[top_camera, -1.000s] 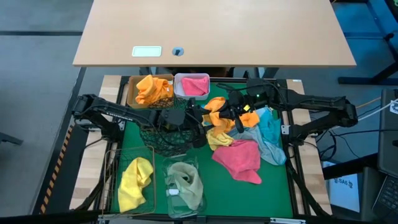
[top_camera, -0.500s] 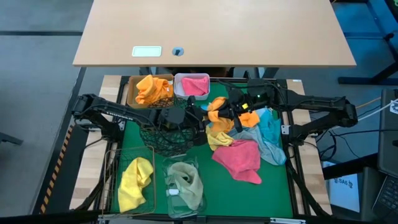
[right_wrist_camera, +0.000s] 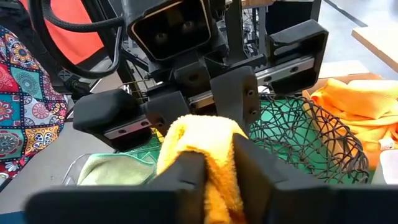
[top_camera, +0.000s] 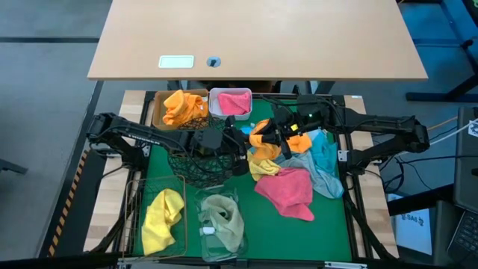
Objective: Sort microfiber towel by color & place in baskets
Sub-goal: Put the orange microfiber towel into the orange bin
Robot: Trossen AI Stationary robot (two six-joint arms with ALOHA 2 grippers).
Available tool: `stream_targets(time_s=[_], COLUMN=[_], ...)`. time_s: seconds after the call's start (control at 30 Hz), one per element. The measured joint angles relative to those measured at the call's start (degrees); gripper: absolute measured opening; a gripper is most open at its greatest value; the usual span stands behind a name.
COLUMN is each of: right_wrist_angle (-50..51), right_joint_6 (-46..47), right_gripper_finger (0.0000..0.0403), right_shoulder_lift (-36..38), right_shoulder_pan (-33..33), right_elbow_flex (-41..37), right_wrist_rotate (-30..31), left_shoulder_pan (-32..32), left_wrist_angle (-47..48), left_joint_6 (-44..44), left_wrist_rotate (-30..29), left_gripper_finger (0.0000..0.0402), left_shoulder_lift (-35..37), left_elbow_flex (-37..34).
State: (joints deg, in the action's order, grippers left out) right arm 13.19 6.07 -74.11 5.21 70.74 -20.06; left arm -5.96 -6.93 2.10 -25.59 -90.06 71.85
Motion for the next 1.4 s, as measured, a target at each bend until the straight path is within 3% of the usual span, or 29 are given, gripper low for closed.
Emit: stream_targets(time_s=[0.27,0.6,0.83,1.1,1.4], right_wrist_angle=[5.70,27.14,32.69,37.80,38.45], right_joint_6=[-0.47,-0.48,-0.46,-0.37,-0.34], right_gripper_finger=[0.0185,0.0202,0.0202,0.0202,0.0202], right_shoulder_lift=[0.24,0.46,0.48,0.20,-0.09], right_shoulder_pan=[0.76,3.92,3.76,3.80,3.80], right_elbow_flex=[3.41,16.63,19.15,19.15,19.15], right_wrist_rotate=[6.26,10.05,10.89,11.54,11.61], left_shoulder_pan=[0.02,0.55,3.38,10.57,23.51], left_wrist_angle=[-0.26,3.64,14.93,34.81,56.62], left_joint_6=[-0.11,-0.18,-0.31,-4.29,-12.14], left_wrist_rotate=[0.96,2.12,-1.86,-8.62,-13.05], left_gripper_finger=[0.0026,0.0024,0.0023,0.0023,0.0023], left_shoulder_lift=[0.44,6.38,14.44,24.39,26.43], left_elbow_flex=[0.00,0.08,0.07,0.05,-0.79])
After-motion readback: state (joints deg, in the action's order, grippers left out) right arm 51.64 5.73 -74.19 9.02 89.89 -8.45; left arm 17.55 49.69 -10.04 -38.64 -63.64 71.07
